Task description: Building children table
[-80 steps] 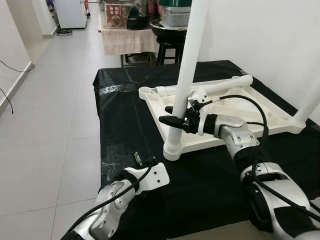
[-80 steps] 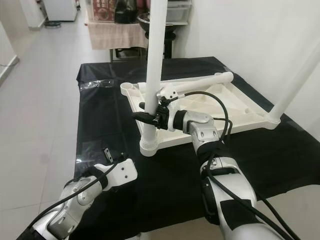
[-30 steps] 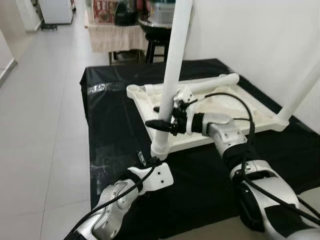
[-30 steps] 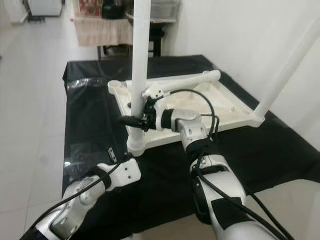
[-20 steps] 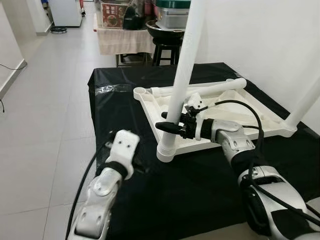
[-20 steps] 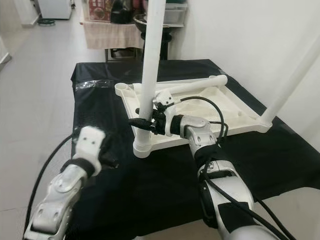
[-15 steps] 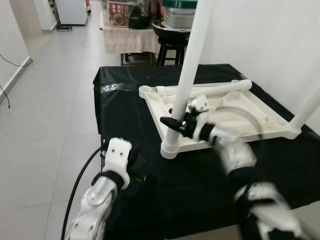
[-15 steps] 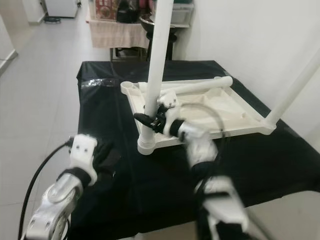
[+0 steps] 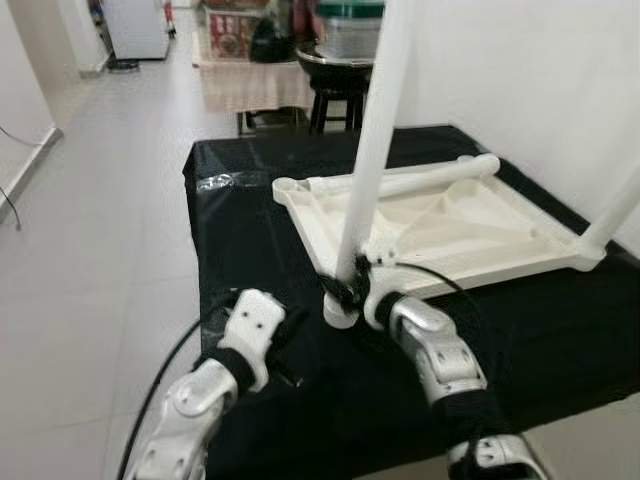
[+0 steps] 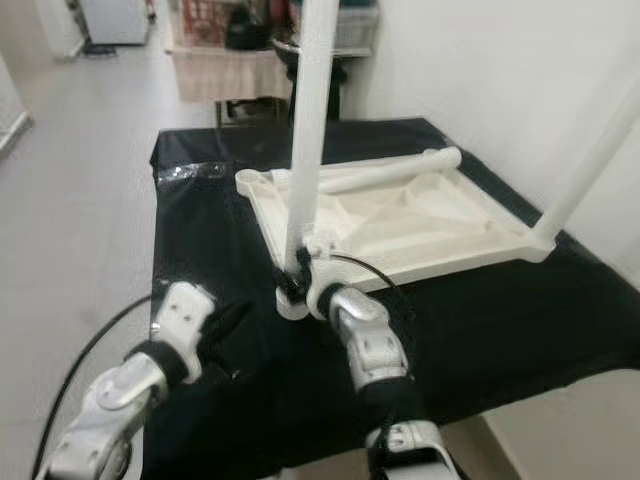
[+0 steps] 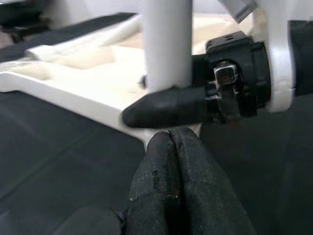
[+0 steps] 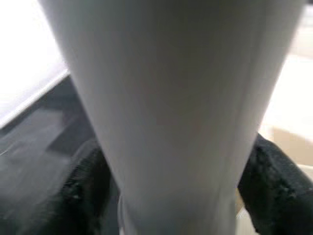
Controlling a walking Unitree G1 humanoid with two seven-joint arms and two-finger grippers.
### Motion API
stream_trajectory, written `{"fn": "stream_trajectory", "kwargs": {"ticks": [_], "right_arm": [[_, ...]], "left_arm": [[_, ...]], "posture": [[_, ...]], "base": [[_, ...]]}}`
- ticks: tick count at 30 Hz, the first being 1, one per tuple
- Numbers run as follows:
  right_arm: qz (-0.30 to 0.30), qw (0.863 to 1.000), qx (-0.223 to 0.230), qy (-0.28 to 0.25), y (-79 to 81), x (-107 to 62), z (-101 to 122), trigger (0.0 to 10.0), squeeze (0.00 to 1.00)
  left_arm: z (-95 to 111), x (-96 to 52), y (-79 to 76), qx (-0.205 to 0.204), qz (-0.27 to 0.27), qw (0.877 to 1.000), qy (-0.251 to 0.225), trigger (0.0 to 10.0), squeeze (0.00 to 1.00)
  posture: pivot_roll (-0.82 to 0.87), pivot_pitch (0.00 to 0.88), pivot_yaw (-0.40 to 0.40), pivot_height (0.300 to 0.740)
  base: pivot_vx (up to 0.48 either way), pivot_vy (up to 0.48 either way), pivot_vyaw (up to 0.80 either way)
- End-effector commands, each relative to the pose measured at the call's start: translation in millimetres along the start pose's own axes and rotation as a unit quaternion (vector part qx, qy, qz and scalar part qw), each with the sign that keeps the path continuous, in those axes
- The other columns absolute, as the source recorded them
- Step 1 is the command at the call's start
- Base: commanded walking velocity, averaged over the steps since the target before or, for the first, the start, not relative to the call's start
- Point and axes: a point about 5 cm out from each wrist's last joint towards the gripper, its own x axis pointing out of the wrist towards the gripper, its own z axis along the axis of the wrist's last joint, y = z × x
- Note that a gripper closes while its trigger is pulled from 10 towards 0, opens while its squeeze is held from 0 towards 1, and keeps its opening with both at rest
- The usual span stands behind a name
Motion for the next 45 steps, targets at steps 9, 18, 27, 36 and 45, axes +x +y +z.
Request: {"fn": "stream_trajectory", "kwargs": {"ticks": [9,18,27,36,45], "right_arm": [[0.194,0.979,-0.045,-0.032,-4.6,-9.6,38,10.0,0.00],[0.246,0.968,-0.049,-0.001,-22.5,-4.2,50,2.1,0.00],[0.238,0.970,-0.052,0.001,-28.6,-19.0,39,0.0,0.00],[0.074,0.995,-0.047,0.037,-38.8,-27.6,12,0.0,0.00],[-0.135,0.990,0.034,0.007,13.4,-13.1,-5,0.0,0.00]], "left_arm": [[-1,1.0,5.5,0.005,0.009,1.000,-0.008,10.0,0.00],[11,1.9,21.3,0.040,0.077,0.995,-0.052,10.0,0.00],[5,6.7,4.5,0.035,0.019,0.998,-0.041,10.0,0.00],[1,8.5,7.1,0.014,0.018,0.999,-0.038,10.0,0.00],[-4,11.0,11.6,0.011,0.016,0.999,-0.029,10.0,0.00]], "posture": [[0.02,0.077,-0.058,0.740],[0.02,0.075,-0.069,0.740],[0.01,0.088,-0.069,0.740],[0.00,0.100,-0.065,0.740],[-0.01,0.079,-0.042,0.740]], "base": [[0.000,0.000,0.00],[0.000,0.000,0.00],[0.000,0.000,0.00],[0.000,0.000,0.00],[0.000,0.000,0.00]]}}
